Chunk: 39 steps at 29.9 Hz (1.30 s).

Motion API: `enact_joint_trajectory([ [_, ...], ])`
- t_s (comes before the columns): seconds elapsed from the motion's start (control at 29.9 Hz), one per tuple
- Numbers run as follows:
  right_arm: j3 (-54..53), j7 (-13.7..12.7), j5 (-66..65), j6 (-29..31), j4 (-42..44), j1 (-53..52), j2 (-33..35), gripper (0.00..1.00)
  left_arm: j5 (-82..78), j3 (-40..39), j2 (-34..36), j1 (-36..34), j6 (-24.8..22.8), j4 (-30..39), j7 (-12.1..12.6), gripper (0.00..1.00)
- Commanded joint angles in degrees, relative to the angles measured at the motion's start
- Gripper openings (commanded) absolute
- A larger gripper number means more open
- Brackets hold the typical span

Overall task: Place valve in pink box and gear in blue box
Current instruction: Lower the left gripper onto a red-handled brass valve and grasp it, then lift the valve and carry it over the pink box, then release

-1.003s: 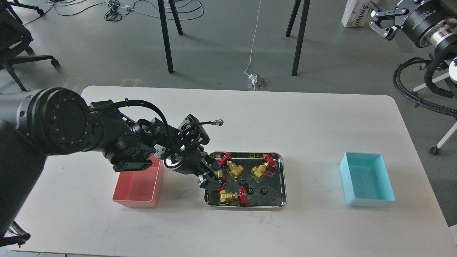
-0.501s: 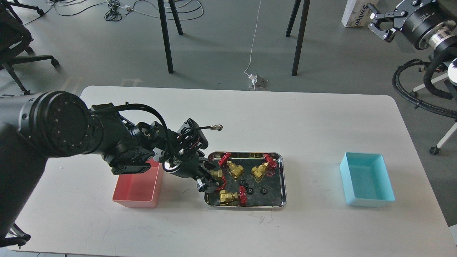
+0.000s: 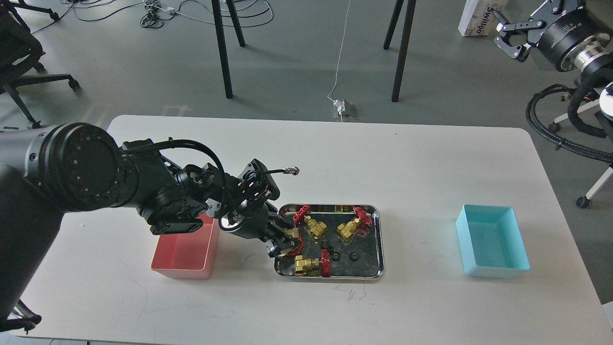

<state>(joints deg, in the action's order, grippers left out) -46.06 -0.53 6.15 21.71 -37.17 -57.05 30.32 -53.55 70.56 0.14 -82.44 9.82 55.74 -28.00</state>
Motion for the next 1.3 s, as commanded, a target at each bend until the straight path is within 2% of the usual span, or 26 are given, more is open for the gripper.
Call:
enact_joint_trajectory([
  [0.0, 0.0, 0.0, 0.0, 0.0, -0.01, 0.18, 0.0, 1.0, -0.06, 0.02, 0.03, 0.0, 1.08, -0.02, 0.0, 0.34],
  [0.1, 0.0, 0.0, 0.0, 0.0, -0.01, 0.45, 0.0, 1.0, 0.03, -0.07, 0.12, 0.0, 1.43, 0.07, 0.0, 0.27],
  [0.33, -0.09, 0.0, 0.0, 0.0, -0.01, 0.89, 0.09, 1.0, -0.06, -0.16, 0.21, 0.0, 1.43, 0.07, 0.0, 0.19],
  [0.6, -0.09, 0.0, 0.0, 0.0, -0.01, 0.89, 0.09, 1.0, -0.15, -1.3, 1.7, -1.14, 1.52, 0.86, 0.0, 0.17],
  [0.8, -0.09, 0.0, 0.0, -0.08, -0.01, 0.89, 0.0, 1.0, -0.41, -5.96, 6.53, -3.25, 0.73, 3.84, 0.0, 0.17],
  [1.0, -0.7, 0.0, 0.09, -0.52, -0.27, -0.77, -0.44, 1.0, -0.5, -6.4, 11.79, -8.43, 0.73, 9.29, 0.0, 0.17],
  [1.17, 0.0, -0.09, -0.09, -7.98, -0.44, -7.45, -2.1, 1.0, -0.59, -7.28, 21.98, -13.53, 0.73, 13.6, 0.0, 0.17],
  [1.27, 0.7, -0.18, -0.09, -10.36, -0.44, -10.88, -3.6, 1.0, -3.73, -7.28, 29.36, -15.64, 0.73, 16.85, 0.0, 0.17],
])
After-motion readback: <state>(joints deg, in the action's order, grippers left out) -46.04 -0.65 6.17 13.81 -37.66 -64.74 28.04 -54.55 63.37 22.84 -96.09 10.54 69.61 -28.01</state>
